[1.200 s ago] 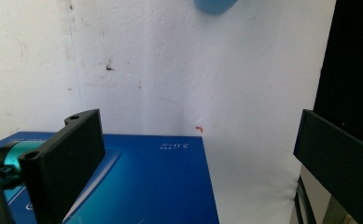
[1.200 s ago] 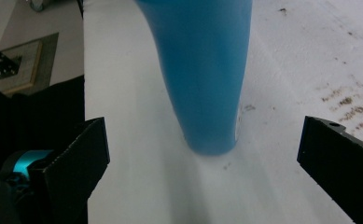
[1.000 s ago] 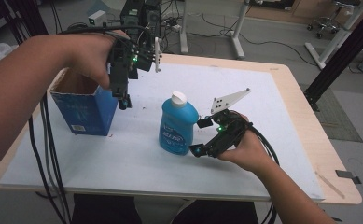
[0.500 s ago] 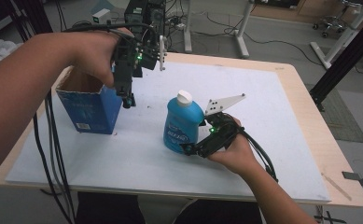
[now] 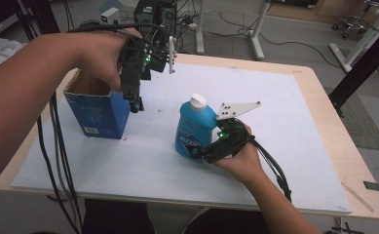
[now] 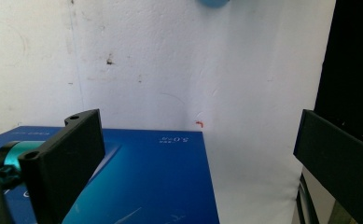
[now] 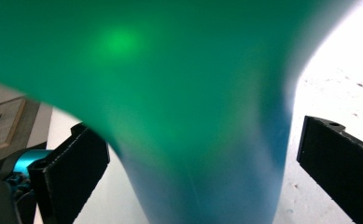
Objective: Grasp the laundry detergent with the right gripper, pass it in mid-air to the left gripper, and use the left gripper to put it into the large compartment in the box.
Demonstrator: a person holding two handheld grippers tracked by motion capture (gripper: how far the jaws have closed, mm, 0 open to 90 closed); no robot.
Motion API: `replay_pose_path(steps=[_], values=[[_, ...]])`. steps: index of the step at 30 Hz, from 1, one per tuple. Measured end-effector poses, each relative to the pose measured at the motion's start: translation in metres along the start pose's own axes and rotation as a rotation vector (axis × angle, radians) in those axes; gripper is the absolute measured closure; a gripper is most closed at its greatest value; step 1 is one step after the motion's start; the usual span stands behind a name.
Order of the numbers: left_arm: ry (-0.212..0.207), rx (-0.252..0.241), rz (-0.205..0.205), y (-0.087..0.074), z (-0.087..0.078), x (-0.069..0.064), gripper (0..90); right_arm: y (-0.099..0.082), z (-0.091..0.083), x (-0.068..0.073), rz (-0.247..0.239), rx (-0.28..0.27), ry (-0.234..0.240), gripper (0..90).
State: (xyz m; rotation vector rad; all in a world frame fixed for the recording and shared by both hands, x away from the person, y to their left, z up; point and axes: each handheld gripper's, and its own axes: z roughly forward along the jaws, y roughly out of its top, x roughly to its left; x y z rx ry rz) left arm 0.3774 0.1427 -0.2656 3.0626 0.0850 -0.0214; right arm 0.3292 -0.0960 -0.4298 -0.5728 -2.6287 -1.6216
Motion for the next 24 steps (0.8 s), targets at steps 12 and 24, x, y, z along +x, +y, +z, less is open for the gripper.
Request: replay_pose_path(steps=[12,24], values=[[0.002,0.002,0.000,-0.0020,0.0013,0.0003,1.8,-0.0072,0.0026,0.0003,0.010,-0.055,-0.017,13.4],[0.001,0.002,-0.002,-0.0019,0.0024,0.0013,1.8,-0.0091,0.0035,0.0015,0.007,-0.073,-0.010,25.2]])
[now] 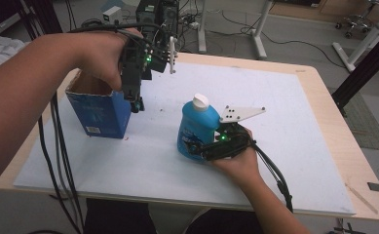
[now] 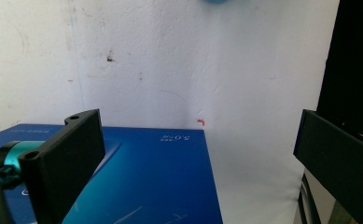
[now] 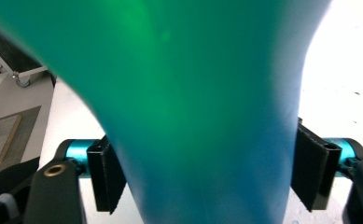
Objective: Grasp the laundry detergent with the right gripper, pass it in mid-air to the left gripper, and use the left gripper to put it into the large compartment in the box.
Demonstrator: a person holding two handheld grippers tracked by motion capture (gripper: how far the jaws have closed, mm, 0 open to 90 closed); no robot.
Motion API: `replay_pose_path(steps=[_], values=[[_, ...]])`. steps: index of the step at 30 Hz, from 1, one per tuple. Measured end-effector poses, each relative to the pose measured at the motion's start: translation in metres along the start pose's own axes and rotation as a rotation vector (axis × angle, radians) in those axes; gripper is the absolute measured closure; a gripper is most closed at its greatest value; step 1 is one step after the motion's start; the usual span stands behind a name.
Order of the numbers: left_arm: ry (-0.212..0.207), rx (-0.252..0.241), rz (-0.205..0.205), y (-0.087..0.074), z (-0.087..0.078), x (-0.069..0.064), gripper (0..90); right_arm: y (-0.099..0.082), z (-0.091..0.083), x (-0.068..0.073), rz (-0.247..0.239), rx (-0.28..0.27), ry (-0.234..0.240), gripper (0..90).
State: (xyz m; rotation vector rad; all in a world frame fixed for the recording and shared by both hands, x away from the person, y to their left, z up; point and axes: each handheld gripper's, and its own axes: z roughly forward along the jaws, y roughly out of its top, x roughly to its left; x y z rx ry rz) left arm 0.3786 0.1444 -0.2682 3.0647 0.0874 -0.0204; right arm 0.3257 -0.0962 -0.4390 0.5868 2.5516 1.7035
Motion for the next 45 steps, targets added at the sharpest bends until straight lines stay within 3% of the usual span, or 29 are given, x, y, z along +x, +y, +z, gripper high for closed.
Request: replay_pose_path(steps=[11,34,42,45], values=[[0.000,0.004,0.002,0.0005,0.0006,0.0008,1.8,0.0002,-0.0006,-0.0008,0.004,-0.024,0.000,32.5],[-0.002,0.011,0.004,0.0015,0.0020,0.0018,1.8,-0.0011,0.0011,0.0007,-0.012,-0.041,0.001,38.5],[-0.004,0.015,0.005,0.0026,0.0034,0.0023,1.8,-0.0021,0.0012,0.0021,-0.034,-0.056,-0.014,40.6],[-0.005,0.019,0.007,0.0029,0.0038,0.0023,1.8,-0.0033,0.0008,0.0042,-0.066,-0.068,-0.034,42.7]])
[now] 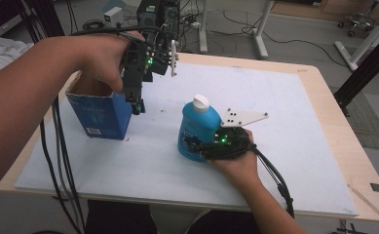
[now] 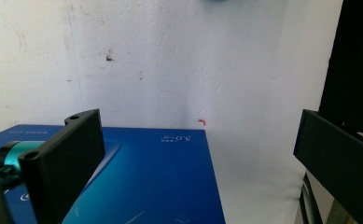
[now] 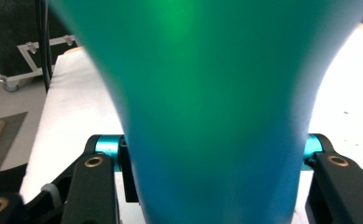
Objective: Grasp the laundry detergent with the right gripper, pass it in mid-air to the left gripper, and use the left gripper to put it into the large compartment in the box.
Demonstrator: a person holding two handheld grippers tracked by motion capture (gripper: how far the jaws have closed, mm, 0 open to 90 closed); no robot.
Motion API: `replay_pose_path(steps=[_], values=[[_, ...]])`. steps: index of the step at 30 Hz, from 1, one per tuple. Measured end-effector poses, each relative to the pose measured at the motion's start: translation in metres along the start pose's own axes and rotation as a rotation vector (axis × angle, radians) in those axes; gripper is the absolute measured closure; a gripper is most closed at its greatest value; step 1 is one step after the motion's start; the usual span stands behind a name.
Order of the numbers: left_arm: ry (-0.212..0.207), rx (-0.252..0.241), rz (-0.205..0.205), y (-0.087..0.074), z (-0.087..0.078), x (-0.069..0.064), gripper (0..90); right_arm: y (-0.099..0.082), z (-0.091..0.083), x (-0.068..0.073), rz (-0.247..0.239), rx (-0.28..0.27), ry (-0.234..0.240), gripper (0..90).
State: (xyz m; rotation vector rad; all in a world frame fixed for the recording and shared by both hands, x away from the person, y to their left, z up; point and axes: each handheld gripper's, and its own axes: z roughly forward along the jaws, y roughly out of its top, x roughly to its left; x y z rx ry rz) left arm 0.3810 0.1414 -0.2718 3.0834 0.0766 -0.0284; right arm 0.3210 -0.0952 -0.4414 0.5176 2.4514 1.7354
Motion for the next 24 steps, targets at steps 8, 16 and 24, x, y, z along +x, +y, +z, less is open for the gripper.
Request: replay_pose_path(steps=[8,16,24], values=[[-0.002,-0.001,0.001,0.000,0.001,-0.001,1.8,0.000,-0.001,0.003,-0.053,-0.003,-0.017,46.0],[0.000,-0.003,0.006,0.000,-0.001,-0.003,1.8,0.002,-0.003,0.002,-0.053,0.006,-0.014,46.2],[0.000,-0.005,0.015,0.003,-0.003,-0.005,1.8,0.008,-0.011,0.000,-0.054,0.005,0.004,46.4]])
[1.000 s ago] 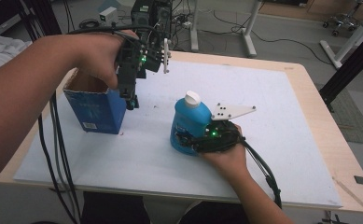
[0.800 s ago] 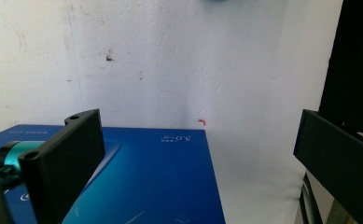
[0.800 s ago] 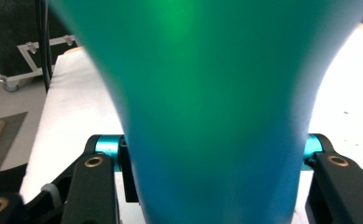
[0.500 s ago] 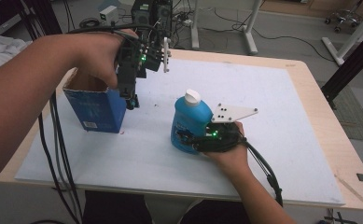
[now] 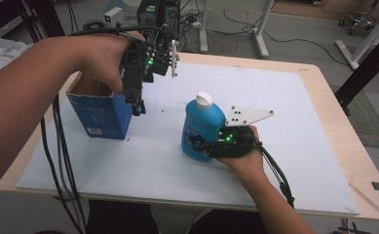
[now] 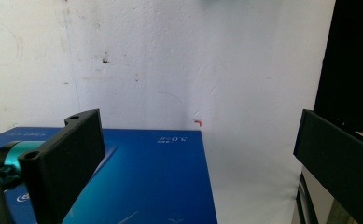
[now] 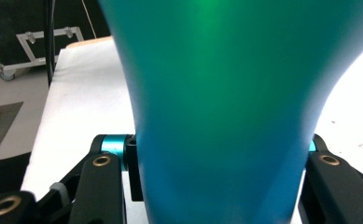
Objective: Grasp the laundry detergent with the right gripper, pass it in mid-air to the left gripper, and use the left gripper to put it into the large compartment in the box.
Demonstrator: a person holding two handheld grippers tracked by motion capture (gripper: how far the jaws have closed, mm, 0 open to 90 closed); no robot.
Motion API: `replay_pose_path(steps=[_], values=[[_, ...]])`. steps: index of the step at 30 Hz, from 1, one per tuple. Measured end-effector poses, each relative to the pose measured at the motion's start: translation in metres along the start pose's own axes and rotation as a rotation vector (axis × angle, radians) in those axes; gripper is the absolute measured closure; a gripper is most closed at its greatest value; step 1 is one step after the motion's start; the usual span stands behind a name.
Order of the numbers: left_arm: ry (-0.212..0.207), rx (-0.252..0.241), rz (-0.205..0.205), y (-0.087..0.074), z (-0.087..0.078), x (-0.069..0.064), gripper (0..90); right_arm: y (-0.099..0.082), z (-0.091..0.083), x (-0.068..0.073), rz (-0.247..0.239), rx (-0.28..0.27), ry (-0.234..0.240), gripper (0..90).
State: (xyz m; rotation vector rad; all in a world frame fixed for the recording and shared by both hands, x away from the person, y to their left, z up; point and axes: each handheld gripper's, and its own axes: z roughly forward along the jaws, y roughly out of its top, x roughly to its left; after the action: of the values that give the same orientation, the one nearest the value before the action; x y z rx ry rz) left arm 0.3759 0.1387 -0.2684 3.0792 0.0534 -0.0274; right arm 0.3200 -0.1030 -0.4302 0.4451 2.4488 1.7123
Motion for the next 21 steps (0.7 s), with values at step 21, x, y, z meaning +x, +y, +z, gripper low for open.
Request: replay_pose_path(steps=[21], values=[[-0.005,-0.020,0.040,0.025,-0.029,-0.014,1.8,0.050,-0.020,-0.007,-0.110,0.032,0.105,46.1]])
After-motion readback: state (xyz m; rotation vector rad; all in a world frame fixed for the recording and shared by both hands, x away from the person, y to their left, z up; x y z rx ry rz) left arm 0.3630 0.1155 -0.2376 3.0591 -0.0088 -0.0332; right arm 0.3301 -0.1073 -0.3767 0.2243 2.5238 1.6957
